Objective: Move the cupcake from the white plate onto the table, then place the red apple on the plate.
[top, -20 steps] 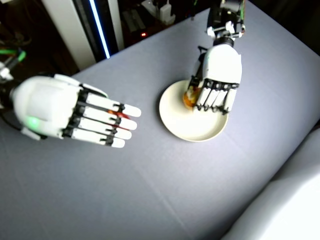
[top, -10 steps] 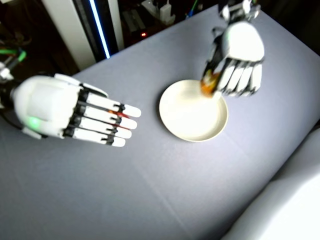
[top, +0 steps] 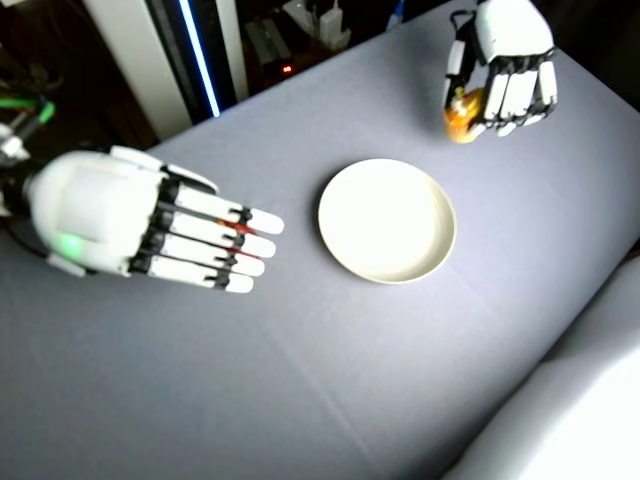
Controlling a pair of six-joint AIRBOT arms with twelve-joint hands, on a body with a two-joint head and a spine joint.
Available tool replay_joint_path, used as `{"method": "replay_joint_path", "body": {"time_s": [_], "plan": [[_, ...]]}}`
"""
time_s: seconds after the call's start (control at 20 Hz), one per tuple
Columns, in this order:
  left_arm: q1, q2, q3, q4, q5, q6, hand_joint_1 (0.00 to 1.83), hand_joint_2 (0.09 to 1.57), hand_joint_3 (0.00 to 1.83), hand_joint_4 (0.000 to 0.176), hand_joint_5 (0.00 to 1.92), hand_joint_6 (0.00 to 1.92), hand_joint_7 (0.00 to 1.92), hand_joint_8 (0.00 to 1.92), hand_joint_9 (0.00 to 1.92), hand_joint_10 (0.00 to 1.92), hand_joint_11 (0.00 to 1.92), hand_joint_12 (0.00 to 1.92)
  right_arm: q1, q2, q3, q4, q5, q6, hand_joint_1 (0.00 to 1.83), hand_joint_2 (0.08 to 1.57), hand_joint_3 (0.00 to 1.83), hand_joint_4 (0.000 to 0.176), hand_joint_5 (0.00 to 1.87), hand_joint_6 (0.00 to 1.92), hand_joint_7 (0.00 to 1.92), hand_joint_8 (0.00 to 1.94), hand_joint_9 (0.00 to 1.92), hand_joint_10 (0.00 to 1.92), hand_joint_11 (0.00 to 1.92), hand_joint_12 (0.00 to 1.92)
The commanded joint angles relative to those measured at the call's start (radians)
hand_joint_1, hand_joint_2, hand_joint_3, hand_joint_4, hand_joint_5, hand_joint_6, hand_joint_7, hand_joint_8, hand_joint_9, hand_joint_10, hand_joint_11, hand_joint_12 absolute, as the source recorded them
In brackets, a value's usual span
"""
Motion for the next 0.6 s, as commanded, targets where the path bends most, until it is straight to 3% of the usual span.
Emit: {"method": "replay_joint_path", "body": {"time_s": [0.0, 0.05, 0.1, 0.15, 0.2, 0.25, 0.4, 0.45, 0.5, 0.55], "plan": [[0.004, -0.005, 0.010, -0.007, -0.092, 0.006, 1.24, 1.16, 0.00, 0.000, 1.08, 0.66, 0.77, 1.45, 0.49, 0.83, 0.02, 1.42, 0.005, 0.001, 0.000, 0.028, 0.121, 0.008, 0.73, 1.30, 0.00, 0.000, 0.23, 0.01, 0.32, 0.00, 0.42, 0.00, 0.35, 0.36], [0.013, -0.011, 0.015, -0.020, -0.085, 0.006, 1.21, 1.19, 0.00, 0.000, 1.00, 0.87, 0.68, 1.49, 0.40, 0.63, 0.00, 1.22, 0.005, 0.001, 0.001, 0.028, 0.121, 0.008, 0.74, 1.30, 0.00, 0.000, 0.25, 0.01, 0.32, 0.00, 0.41, 0.00, 0.34, 0.35], [0.025, -0.014, 0.017, -0.035, -0.084, 0.006, 1.22, 1.17, 0.00, 0.000, 1.03, 0.83, 0.74, 1.41, 0.50, 0.53, 0.00, 1.26, 0.005, 0.002, 0.001, 0.028, 0.121, 0.008, 0.74, 1.29, 0.00, 0.000, 0.25, 0.01, 0.32, 0.00, 0.42, 0.00, 0.34, 0.35], [0.034, -0.016, 0.020, -0.047, -0.079, 0.009, 1.12, 1.12, 0.00, 0.000, 1.00, 0.93, 0.79, 0.61, 0.60, 0.33, 0.05, 1.20, 0.005, 0.002, 0.001, 0.028, 0.121, 0.009, 0.70, 1.29, 0.00, 0.000, 0.24, 0.00, 0.32, 0.00, 0.43, 0.01, 0.37, 0.35], [0.041, -0.018, 0.023, -0.060, -0.073, 0.013, 1.16, 1.00, 0.00, 0.000, 0.83, 0.34, 0.87, 0.22, 0.72, 0.21, 0.15, 1.17, 0.005, 0.002, 0.001, 0.028, 0.121, 0.009, 0.71, 1.29, 0.00, 0.000, 0.24, 0.00, 0.33, 0.00, 0.44, 0.00, 0.39, 0.31], [0.048, -0.020, 0.025, -0.070, -0.067, 0.015, 1.12, 0.96, 0.00, 0.000, 0.83, 0.10, 0.89, 0.07, 0.77, 0.12, 0.21, 1.08, 0.004, 0.002, 0.000, 0.028, 0.121, 0.010, 0.70, 1.29, 0.00, 0.000, 0.23, 0.00, 0.32, 0.00, 0.44, 0.00, 0.41, 0.26], [0.063, -0.023, 0.025, -0.088, -0.066, 0.015, 1.02, 0.92, 0.00, 0.000, 0.79, 0.00, 0.86, 0.00, 0.83, 0.02, 0.38, 0.87, 0.004, 0.002, 0.000, 0.029, 0.121, 0.012, 0.72, 1.29, 0.00, 0.000, 0.24, 0.00, 0.34, 0.01, 0.44, 0.00, 0.41, 0.25], [0.064, -0.023, 0.023, -0.089, -0.075, 0.013, 1.00, 0.90, 0.00, 0.008, 0.57, 0.00, 0.82, 0.00, 0.82, 0.01, 0.32, 0.83, 0.004, 0.003, 0.000, 0.029, 0.122, 0.012, 0.71, 1.29, 0.00, 0.000, 0.25, 0.00, 0.34, 0.00, 0.44, 0.00, 0.40, 0.24], [0.065, -0.020, 0.020, -0.089, -0.083, 0.012, 1.00, 0.90, 0.00, 0.008, 0.57, 0.00, 0.82, 0.00, 0.82, 0.01, 0.32, 0.83, 0.004, 0.004, 0.000, 0.030, 0.124, 0.013, 0.71, 1.29, 0.00, 0.000, 0.25, 0.00, 0.34, 0.00, 0.44, 0.00, 0.40, 0.24], [0.065, -0.013, 0.012, -0.088, -0.098, 0.012, 0.96, 0.89, 0.00, 0.029, 0.43, 0.00, 0.71, 0.00, 0.75, 0.00, 0.27, 0.81, 0.004, 0.008, -0.001, 0.029, 0.127, 0.014, 0.71, 1.29, 0.00, 0.000, 0.23, 0.00, 0.32, 0.00, 0.43, 0.00, 0.40, 0.24]]}}
